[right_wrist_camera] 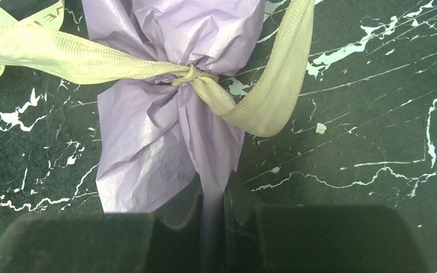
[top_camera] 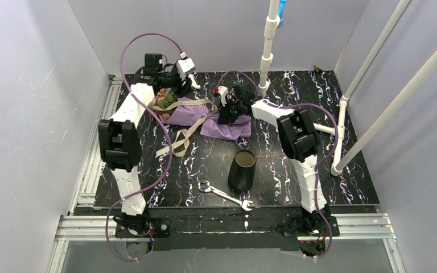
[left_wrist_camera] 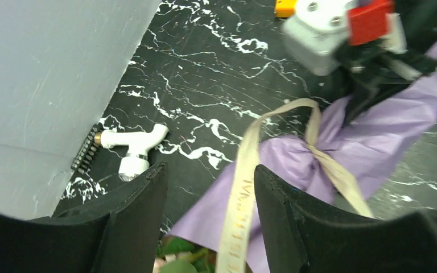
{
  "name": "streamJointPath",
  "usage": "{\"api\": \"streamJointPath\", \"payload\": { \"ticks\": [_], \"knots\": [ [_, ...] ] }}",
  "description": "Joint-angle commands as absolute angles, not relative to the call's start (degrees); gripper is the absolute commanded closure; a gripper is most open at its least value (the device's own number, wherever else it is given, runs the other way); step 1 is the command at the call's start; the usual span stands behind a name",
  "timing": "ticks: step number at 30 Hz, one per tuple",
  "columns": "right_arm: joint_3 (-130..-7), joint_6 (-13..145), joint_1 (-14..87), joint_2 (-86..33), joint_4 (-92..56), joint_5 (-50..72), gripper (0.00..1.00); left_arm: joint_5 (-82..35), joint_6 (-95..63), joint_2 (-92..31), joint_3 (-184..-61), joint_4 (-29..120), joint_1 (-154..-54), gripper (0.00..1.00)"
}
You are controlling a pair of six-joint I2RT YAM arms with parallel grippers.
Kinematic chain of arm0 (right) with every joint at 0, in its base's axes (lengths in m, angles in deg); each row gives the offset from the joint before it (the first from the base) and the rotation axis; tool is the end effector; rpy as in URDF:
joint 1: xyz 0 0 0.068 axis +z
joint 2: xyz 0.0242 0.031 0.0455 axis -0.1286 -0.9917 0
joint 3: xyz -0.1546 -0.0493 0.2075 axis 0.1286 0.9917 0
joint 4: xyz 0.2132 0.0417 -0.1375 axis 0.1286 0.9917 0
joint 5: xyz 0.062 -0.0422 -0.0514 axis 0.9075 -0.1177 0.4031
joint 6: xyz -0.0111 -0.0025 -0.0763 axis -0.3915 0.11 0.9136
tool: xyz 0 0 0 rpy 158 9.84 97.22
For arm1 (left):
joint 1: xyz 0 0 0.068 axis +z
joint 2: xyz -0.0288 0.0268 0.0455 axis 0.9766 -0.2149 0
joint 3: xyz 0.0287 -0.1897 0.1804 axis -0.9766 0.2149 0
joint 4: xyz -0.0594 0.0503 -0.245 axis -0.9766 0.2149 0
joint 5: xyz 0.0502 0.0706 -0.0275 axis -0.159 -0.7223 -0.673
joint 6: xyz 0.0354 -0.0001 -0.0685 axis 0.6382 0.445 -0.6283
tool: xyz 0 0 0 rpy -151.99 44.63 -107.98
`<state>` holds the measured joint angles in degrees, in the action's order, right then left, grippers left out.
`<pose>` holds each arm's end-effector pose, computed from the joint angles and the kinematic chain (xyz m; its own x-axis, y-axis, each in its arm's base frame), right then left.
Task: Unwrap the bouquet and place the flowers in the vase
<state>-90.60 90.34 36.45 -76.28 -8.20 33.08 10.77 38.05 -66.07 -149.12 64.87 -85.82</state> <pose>0.4345 0.2786 0.1327 -0.3538 -0.4966 -0.7926 -0.8832 0.4564 0.1082 0.4550 -0.1106 0.2965 0.1087 0.4887 -0.8657 0.8366 0.4254 0.3452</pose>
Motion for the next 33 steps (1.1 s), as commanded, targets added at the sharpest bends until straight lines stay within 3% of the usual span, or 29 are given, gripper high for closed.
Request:
{"api": "streamJointPath", "payload": {
  "ticks": [1,20,33],
  "knots": [
    [-89.2,92.0,35.5,-79.4,0.1,30.5,0.99,13.0,42.1,-73.6,-156.0,65.5,-85.9,0.44],
    [-87.0,91.6,35.6,-78.4,-0.7,30.2,0.99,8.0,44.6,-89.4,-166.0,63.7,-91.7,0.39],
    [-86.4,90.9,35.5,-78.1,-1.2,29.9,0.99,9.8,47.0,-88.7,-163.8,67.5,-92.4,0.35]
  ]
}}
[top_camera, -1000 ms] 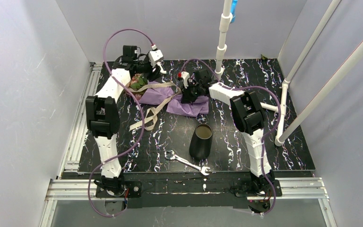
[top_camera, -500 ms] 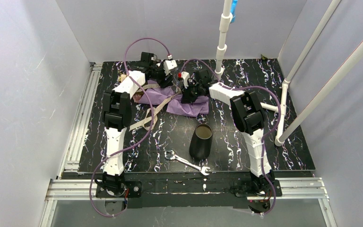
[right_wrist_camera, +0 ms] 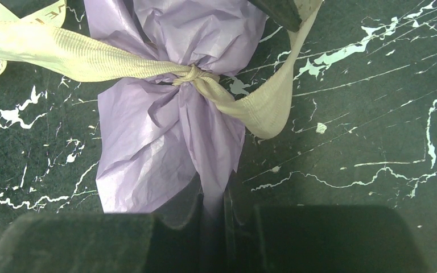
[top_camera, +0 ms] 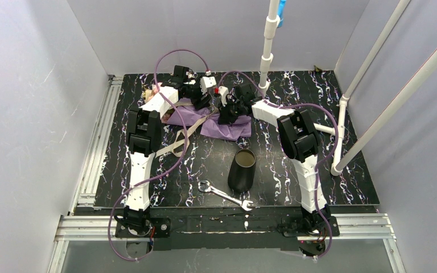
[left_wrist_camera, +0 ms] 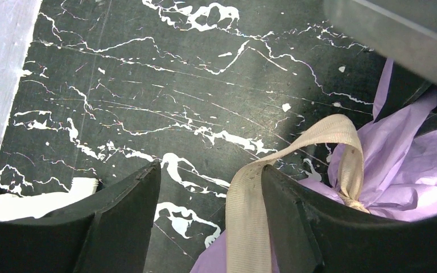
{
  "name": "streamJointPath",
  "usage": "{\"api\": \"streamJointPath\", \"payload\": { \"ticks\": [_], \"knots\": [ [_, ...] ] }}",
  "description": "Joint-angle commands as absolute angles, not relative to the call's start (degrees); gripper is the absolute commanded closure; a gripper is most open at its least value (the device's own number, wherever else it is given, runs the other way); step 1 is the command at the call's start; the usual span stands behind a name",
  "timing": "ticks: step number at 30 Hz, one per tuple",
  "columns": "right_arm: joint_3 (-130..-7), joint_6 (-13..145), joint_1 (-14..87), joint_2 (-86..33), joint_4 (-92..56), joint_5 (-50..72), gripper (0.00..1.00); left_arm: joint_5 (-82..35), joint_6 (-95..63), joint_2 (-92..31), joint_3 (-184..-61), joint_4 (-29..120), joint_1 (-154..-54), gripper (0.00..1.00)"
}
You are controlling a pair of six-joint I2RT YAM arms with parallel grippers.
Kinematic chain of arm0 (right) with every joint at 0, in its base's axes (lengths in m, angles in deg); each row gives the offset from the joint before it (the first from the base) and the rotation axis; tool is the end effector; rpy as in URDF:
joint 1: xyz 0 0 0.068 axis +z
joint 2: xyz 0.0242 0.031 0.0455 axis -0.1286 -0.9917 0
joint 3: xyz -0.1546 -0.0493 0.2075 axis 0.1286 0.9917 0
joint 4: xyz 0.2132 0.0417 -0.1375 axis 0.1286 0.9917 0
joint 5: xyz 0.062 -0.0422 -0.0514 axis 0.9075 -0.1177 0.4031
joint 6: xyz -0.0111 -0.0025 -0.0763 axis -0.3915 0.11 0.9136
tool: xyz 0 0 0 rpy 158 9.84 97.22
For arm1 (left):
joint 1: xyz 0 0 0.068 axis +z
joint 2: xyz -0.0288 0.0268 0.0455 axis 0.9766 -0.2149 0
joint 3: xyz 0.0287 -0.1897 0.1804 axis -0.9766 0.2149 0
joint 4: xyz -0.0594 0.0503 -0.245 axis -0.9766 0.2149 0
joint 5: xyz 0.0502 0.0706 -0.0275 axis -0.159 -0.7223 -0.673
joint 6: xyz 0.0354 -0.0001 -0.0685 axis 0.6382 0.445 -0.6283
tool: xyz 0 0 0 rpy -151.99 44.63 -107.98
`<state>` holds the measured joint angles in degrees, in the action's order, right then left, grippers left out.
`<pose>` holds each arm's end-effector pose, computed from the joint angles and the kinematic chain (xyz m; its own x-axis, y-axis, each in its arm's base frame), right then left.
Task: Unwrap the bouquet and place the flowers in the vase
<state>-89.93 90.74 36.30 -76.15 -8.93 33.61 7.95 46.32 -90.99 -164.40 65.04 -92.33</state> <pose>0.4340 0.2774 0.1314 -0.3457 -0.4955 -0.7969 -0.8874 0.4486 0.1061 0.5162 -0.1792 0.1754 0.1380 0.5810 -0.8021 0.9007 0.2632 0.3456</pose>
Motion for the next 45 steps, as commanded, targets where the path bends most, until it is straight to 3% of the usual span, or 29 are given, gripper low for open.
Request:
{"api": "streamJointPath", "payload": {
  "ticks": [1,11,13,16,17,24,28,33,38,45],
  "knots": [
    [-86.2,91.0,35.5,-78.1,-1.2,29.8,0.99,10.2,46.9,-88.2,-162.9,67.4,-92.3,0.35],
    [-85.6,90.7,35.4,-78.0,-1.4,30.1,0.99,9.3,46.1,-89.6,-162.3,68.0,-92.2,0.35],
    [-85.4,90.6,35.3,-78.0,-1.3,30.1,0.99,9.0,44.7,-90.9,-164.9,69.5,-92.2,0.51],
    [-85.1,90.4,35.0,-78.0,-1.4,30.1,0.99,9.4,42.5,-89.9,-165.5,68.9,-92.2,0.93],
    [-84.8,90.2,34.9,-78.1,-1.5,30.1,0.99,9.3,40.5,-88.9,-164.6,67.5,-92.2,1.00],
    [-84.3,89.1,34.8,-78.7,-2.1,28.9,0.99,8.9,21.9,-79.1,-161.3,55.0,-91.9,1.00],
    [-84.2,87.4,34.6,-79.4,-3.0,28.3,0.99,11.9,16.5,-71.0,-158.5,56.8,-91.2,1.00],
    [-84.1,86.6,34.6,-79.5,-3.8,26.1,0.99,15.2,13.8,-57.2,-142.7,57.7,-85.5,1.00],
    [-84.2,85.8,34.6,-79.6,-3.8,26.2,0.99,15.2,23.8,-48.6,-132.1,66.0,-79.5,1.00],
    [-84.0,84.6,34.6,-79.2,-4.1,27.3,0.99,14.6,44.9,-46.9,-125.7,75.4,-79.5,1.00]
  ]
}}
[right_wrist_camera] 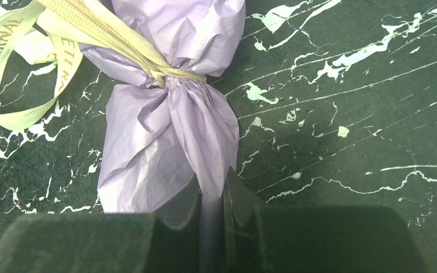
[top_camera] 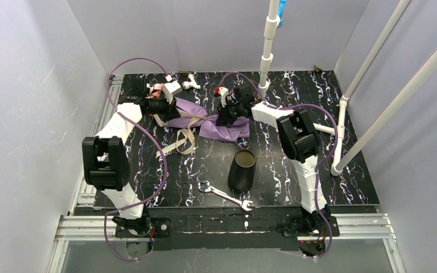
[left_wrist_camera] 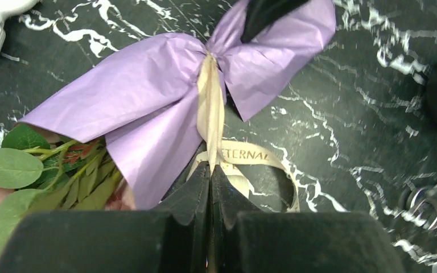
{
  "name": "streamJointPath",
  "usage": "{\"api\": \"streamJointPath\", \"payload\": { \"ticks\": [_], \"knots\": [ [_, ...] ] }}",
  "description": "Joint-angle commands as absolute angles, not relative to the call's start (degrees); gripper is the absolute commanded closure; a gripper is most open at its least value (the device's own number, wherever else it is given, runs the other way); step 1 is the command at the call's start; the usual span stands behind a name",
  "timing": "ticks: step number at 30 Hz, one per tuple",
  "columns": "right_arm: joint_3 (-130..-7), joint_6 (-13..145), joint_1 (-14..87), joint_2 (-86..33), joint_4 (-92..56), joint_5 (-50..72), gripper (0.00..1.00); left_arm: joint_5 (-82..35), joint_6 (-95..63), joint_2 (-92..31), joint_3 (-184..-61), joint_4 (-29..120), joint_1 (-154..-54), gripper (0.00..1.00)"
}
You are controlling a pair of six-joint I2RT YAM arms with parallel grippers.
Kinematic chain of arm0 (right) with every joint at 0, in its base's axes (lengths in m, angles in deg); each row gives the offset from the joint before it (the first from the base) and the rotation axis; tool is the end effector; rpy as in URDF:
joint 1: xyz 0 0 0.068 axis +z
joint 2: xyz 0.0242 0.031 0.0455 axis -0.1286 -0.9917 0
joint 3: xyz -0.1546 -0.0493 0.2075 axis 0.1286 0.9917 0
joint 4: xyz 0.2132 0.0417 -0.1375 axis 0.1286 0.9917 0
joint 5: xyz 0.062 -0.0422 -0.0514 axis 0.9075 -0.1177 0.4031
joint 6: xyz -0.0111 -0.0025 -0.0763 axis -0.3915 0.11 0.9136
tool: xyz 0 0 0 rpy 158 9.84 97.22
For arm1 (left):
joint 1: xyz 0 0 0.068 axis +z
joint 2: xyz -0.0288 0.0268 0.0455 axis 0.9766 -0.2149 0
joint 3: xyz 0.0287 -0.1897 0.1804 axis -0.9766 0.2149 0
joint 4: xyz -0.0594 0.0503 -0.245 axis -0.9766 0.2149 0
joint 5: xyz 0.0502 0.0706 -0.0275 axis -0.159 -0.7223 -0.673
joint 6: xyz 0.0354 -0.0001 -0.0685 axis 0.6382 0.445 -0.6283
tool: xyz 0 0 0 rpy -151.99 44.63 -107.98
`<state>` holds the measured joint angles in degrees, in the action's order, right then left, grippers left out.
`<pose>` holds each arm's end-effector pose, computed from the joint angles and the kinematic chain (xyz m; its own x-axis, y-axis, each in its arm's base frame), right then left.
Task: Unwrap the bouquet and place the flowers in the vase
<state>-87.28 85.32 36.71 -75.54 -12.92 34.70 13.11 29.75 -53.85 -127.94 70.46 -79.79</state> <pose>0.4291 0.2801 0.1286 -0.3999 -0.4376 -0.8054 -0.8652 0.4703 0.1741 0.3900 -0.0613 0.2485 -0.2713 0.4107 -0.8705 0.8337 0.5522 0.0007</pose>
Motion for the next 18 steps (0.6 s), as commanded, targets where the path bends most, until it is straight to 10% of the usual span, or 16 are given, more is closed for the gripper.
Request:
{"api": "streamJointPath", "payload": {
  "ticks": [1,3,5,7,11,18],
  "knots": [
    [-83.9,84.5,34.6,-79.1,-4.2,27.6,0.99,13.6,47.5,-46.9,-124.7,75.9,-79.5,1.00],
    [-83.8,84.2,34.7,-78.7,-4.3,28.2,0.99,12.0,47.6,-47.5,-125.0,76.5,-79.6,0.93],
    [-83.6,84.3,34.7,-78.3,-4.3,29.1,0.99,13.3,43.4,-48.2,-128.7,77.1,-79.6,0.40],
    [-83.4,84.2,34.7,-78.0,-4.2,30.4,0.99,15.5,38.8,-47.8,-132.7,74.7,-80.4,0.21],
    [-83.4,84.1,34.7,-78.1,-3.7,32.4,0.99,13.3,34.2,-45.0,-129.8,61.5,-85.9,0.22],
    [-85.2,84.9,34.7,-78.0,-2.4,33.9,0.99,10.2,41.4,-54.2,-131.1,57.8,-94.8,0.52]
  ]
}}
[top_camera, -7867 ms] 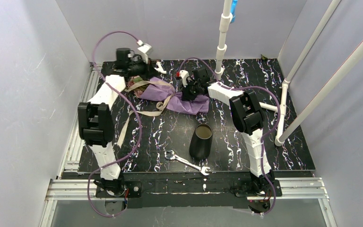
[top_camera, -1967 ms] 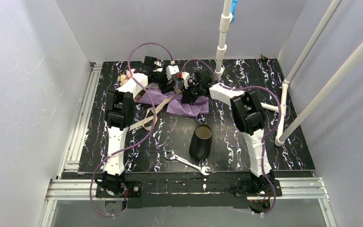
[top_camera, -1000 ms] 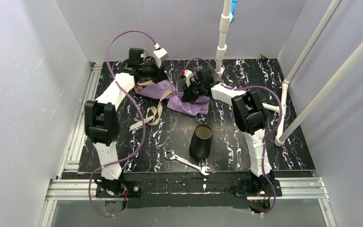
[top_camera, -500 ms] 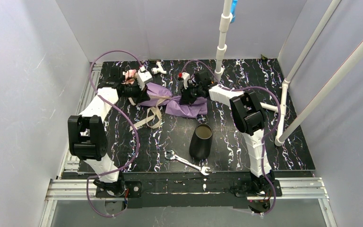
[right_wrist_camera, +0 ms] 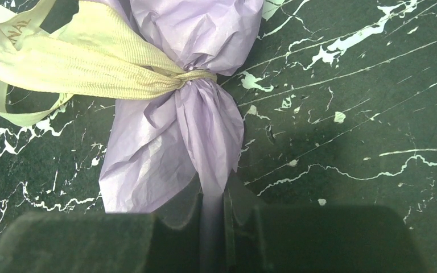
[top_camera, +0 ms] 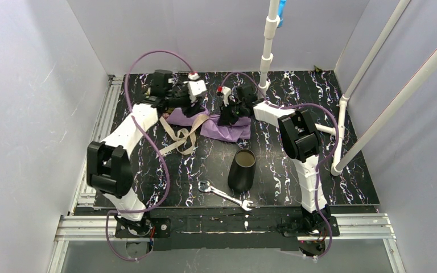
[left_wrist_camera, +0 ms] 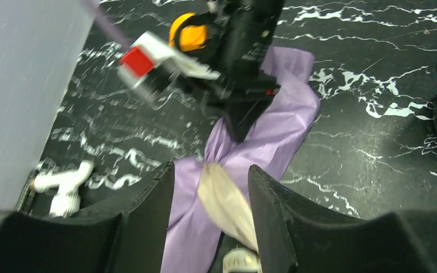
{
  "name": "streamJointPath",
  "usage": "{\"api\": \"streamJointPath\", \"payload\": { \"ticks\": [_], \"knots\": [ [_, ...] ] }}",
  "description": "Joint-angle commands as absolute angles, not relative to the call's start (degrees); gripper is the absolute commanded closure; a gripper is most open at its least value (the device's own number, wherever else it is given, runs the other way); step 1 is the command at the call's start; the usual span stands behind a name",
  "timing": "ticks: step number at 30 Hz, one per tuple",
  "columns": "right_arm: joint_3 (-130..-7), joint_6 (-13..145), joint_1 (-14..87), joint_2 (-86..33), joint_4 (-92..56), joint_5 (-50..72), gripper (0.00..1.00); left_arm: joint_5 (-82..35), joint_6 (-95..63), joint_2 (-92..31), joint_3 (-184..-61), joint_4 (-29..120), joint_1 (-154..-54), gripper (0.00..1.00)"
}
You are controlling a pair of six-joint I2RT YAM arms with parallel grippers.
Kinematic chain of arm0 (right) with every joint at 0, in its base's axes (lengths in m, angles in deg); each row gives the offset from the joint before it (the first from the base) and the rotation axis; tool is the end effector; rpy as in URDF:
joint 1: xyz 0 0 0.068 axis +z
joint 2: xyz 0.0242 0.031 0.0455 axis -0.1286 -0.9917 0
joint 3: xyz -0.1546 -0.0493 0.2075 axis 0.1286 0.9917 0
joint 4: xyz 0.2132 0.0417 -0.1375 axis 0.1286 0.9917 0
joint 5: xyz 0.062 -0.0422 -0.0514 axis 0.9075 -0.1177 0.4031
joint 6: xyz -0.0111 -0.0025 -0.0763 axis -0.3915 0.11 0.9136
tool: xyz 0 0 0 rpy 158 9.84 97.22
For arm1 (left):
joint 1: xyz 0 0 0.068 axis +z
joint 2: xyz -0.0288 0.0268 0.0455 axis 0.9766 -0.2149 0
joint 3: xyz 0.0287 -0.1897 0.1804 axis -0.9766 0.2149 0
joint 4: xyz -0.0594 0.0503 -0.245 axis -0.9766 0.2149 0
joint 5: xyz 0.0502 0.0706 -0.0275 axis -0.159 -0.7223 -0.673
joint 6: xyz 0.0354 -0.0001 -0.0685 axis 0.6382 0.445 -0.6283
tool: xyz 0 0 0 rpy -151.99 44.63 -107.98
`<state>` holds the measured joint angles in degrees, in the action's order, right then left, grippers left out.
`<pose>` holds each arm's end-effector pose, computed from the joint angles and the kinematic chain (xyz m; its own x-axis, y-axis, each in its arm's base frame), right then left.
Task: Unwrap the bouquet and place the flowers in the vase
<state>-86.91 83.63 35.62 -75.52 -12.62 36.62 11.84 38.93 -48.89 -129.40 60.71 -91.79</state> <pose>0.4313 0.2723 0.1269 -0.4393 -0.4148 -0.7968 -0.8515 0.4750 0.2222 0.3700 -0.1403 0.3056 0.2018 0.4633 -0.8629 0.8698 0.3202 0.3753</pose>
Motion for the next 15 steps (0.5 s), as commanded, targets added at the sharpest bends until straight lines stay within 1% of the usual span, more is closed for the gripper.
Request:
{"api": "streamJointPath", "payload": {
  "ticks": [1,4,7,9,11,12,13,14,15],
  "knots": [
    [-85.4,85.2,34.7,-78.0,-2.0,34.1,0.99,9.4,40.9,-55.8,-132.8,57.7,-95.2,0.53],
    [-85.6,84.6,34.7,-77.3,-2.1,34.9,0.99,6.4,40.0,-61.7,-137.0,59.0,-95.9,0.54],
    [-85.2,84.1,34.7,-77.0,-4.6,33.9,0.99,5.8,42.0,-64.0,-138.5,62.8,-96.5,0.46],
    [-86.7,83.1,34.4,-78.1,-3.8,33.7,0.99,4.7,44.3,-64.8,-137.5,63.9,-96.9,0.41],
    [-89.2,82.5,34.4,-79.5,-1.0,34.5,0.99,1.2,46.2,-66.5,-137.3,64.5,-97.3,0.40],
    [-89.3,81.8,34.4,-79.6,-0.9,34.8,0.99,-0.3,46.4,-67.5,-137.8,65.4,-97.4,0.41],
    [-88.6,81.4,34.5,-79.4,-1.7,34.8,0.99,-1.5,46.6,-68.6,-139.0,67.6,-97.3,0.46],
    [-87.7,81.2,34.5,-78.8,-2.7,34.2,0.99,-2.5,46.8,-69.4,-140.6,70.4,-97.3,0.52],
    [-87.1,81.5,34.5,-78.3,-3.0,33.3,0.99,-2.8,46.9,-70.0,-142.1,73.9,-96.9,0.60]
  ]
}}
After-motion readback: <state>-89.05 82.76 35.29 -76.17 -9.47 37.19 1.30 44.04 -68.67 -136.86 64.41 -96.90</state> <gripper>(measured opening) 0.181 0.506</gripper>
